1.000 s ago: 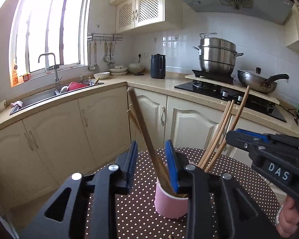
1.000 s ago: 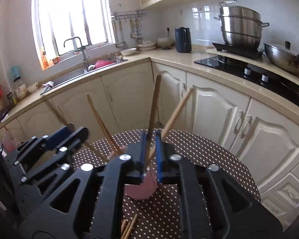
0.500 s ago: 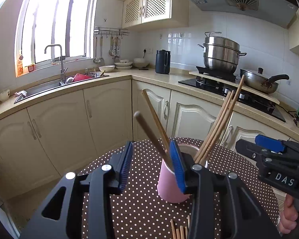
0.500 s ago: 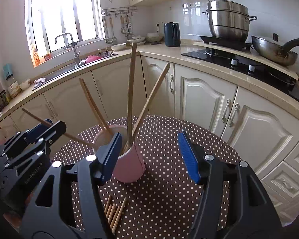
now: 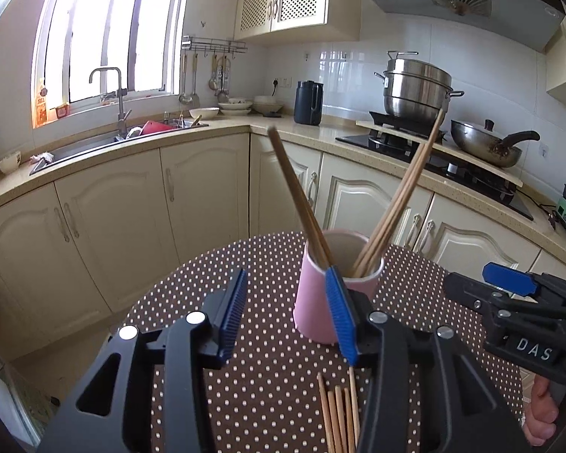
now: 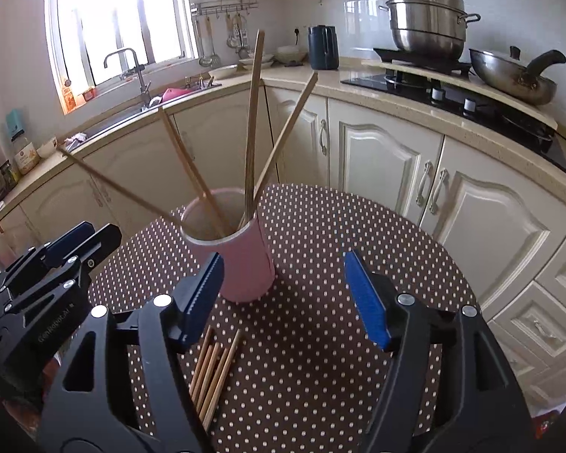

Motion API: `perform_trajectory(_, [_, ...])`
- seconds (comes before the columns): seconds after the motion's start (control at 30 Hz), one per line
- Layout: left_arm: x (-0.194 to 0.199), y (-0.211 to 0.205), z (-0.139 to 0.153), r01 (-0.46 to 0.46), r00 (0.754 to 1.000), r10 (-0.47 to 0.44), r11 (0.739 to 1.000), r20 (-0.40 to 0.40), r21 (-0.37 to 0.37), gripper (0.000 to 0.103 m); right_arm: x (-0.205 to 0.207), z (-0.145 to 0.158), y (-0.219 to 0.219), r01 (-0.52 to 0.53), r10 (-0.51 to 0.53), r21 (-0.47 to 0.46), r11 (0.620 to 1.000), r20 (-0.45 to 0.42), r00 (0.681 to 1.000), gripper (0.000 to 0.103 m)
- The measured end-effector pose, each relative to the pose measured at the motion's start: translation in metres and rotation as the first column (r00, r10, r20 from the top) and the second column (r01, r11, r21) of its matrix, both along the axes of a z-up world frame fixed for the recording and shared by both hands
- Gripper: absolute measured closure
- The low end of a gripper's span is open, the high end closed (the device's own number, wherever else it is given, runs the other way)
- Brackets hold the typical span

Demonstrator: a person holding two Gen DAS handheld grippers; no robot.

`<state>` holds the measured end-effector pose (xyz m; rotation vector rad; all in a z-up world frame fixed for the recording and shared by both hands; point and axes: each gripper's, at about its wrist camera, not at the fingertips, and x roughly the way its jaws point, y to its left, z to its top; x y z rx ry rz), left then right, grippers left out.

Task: Organize utensils
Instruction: 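Withdraw both open grippers from the cup to the chopstick pile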

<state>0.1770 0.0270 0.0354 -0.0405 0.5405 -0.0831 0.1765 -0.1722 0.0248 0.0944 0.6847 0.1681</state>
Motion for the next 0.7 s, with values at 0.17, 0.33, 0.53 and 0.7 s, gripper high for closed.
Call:
perform_trajectory(0.17, [-0.012,0.003,-0.013,-0.001,0.999,0.001,1.0,-0.033,-0.006,0.057,-0.009,-0.012,0.002,-0.004,0.004,-0.002,1.0,-0.03,1.0,0.034])
perform_trajectory(0.33, [-0.02,0.009,-0.031,-0.003,0.997,0.002,1.0,-0.081,-0.015,0.056,-0.013,-0.03,0.007,-0.006,0.005,-0.013,1.0,-0.081,0.997,0.034])
perform_trajectory(0.53, [-0.025,0.016,-0.055,-0.005,0.99,0.002,1.0,-0.141,-0.016,0.056,-0.016,-0.058,0.018,-0.021,0.016,-0.032,0.999,-0.155,0.988,0.034])
perform_trajectory(0.7, [-0.029,0.023,-0.075,-0.006,0.981,0.002,1.0,-0.192,-0.024,0.055,-0.017,-0.079,0.029,-0.048,0.036,-0.053,0.997,-0.209,0.977,0.034])
